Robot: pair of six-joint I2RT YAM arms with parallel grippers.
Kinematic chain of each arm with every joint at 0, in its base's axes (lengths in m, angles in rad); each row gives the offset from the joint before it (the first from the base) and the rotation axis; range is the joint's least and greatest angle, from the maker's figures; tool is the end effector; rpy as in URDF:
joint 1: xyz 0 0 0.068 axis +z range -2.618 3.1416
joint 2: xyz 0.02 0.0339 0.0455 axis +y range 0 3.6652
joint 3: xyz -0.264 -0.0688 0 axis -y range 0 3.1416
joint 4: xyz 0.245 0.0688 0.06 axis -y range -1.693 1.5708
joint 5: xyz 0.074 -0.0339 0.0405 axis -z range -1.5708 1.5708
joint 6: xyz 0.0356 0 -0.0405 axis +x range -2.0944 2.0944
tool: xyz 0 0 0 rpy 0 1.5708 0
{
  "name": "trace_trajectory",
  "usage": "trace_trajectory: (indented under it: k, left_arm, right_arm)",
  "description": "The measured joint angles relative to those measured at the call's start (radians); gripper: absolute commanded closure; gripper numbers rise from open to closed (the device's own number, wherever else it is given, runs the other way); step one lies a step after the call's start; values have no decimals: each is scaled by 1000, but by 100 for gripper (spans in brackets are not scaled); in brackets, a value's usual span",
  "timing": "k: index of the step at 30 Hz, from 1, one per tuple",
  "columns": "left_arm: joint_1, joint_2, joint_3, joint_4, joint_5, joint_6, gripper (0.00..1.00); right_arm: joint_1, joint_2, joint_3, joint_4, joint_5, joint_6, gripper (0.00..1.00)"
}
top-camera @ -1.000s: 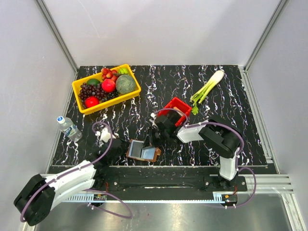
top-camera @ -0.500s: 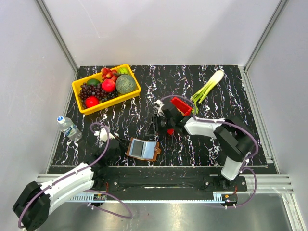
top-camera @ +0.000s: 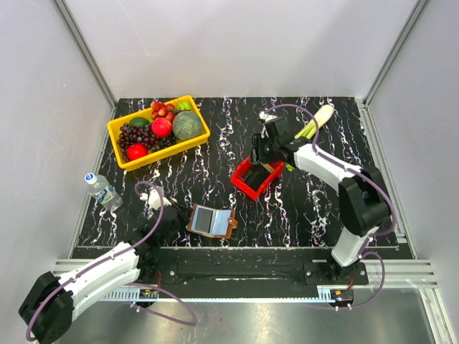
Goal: Put the credit cards into the card holder
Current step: Pick up the credit card from the storage box.
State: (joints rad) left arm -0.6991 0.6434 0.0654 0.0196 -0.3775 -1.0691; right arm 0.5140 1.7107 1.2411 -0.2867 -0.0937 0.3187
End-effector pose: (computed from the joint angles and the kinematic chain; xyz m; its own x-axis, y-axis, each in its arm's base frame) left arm 0.1138 -0.0785 0.1315 -0.5097 -0.6363 -0.5791 -0.1829 0.7379 -0.6497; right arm 0.3310 0.1907 0.2425 -0.7394 -0.0592 -0.6706 -0.3339 0.8972 0.2889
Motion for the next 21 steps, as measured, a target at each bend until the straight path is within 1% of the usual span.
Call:
trace_trajectory:
  k: [4, 5, 8, 11, 15, 21]
  left_arm:
    - [3, 30, 37, -8, -11, 30, 100]
    - [7, 39, 47, -7, -12, 38, 100]
    - [38, 79, 77, 3, -9, 66, 100]
    - [79, 110, 89, 32, 9, 85, 100]
    - [121, 146, 90, 62, 41, 105, 100]
    - [150, 177, 92, 98, 86, 124, 100]
  right_arm:
    - [-5, 98, 34, -67, 28, -98, 38]
    - [-5, 113, 35, -80, 40, -117, 36]
    - [-4, 154, 45, -120, 95, -182, 35]
    - [-5, 171, 65, -147, 112, -225, 34]
    - [-4, 190, 100, -184, 111, -261, 33]
    - [-3, 252, 151, -224, 88, -269, 33]
